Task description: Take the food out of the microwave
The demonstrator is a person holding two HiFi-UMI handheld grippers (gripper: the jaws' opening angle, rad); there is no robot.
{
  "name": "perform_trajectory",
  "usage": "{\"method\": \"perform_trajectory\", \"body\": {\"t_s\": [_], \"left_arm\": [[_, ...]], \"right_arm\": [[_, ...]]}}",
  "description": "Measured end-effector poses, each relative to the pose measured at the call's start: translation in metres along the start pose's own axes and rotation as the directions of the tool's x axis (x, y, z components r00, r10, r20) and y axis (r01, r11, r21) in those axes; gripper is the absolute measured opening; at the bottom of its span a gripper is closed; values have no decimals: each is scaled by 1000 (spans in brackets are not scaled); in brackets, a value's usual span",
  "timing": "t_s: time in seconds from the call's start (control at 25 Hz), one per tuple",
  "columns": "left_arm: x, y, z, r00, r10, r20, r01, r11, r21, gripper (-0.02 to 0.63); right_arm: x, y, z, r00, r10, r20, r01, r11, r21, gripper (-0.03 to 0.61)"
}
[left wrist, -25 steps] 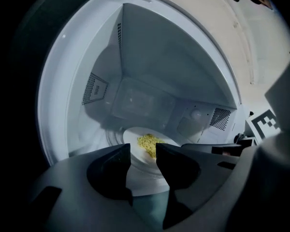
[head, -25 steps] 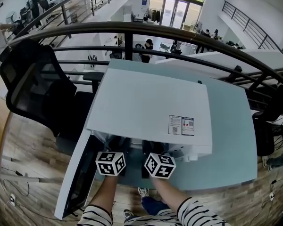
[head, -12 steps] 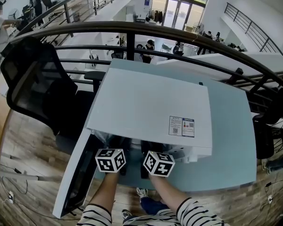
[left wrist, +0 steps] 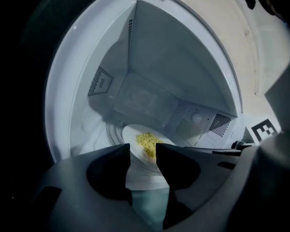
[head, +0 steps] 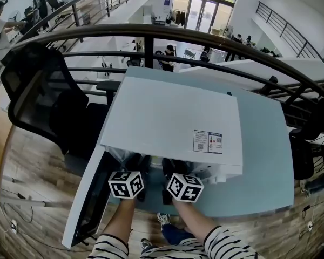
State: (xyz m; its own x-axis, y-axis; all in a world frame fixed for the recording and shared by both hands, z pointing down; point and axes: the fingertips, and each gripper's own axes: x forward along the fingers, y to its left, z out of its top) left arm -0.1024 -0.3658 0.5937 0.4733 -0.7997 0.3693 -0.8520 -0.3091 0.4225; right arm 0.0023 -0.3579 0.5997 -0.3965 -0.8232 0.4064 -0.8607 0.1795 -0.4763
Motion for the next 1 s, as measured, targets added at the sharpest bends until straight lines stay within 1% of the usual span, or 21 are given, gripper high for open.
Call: {"method": "perform_trajectory", "body": {"t_s": [0.44, 0.8, 0.88, 1.0], "left_arm": [[-32, -17, -15, 1000, -19, 0, 19, 1000, -24, 150], [-44, -19, -27, 1000, -12, -7, 11, 999, -48, 150], [-44, -17, -26, 1000, -1, 4, 1, 997, -73, 150], [-41, -9, -28, 1000, 15, 9, -14, 989, -147, 158]], "right_arm": [[-35, 8, -10, 1000, 6, 15, -7, 1000, 27, 179], [-47, 4, -23, 1000, 0, 9, 0, 999, 52, 178], [-47, 1, -23, 1000, 1, 19, -2, 997, 73, 176], [-44, -5, -21, 1000, 4, 31, -8, 990, 143, 176]]}}
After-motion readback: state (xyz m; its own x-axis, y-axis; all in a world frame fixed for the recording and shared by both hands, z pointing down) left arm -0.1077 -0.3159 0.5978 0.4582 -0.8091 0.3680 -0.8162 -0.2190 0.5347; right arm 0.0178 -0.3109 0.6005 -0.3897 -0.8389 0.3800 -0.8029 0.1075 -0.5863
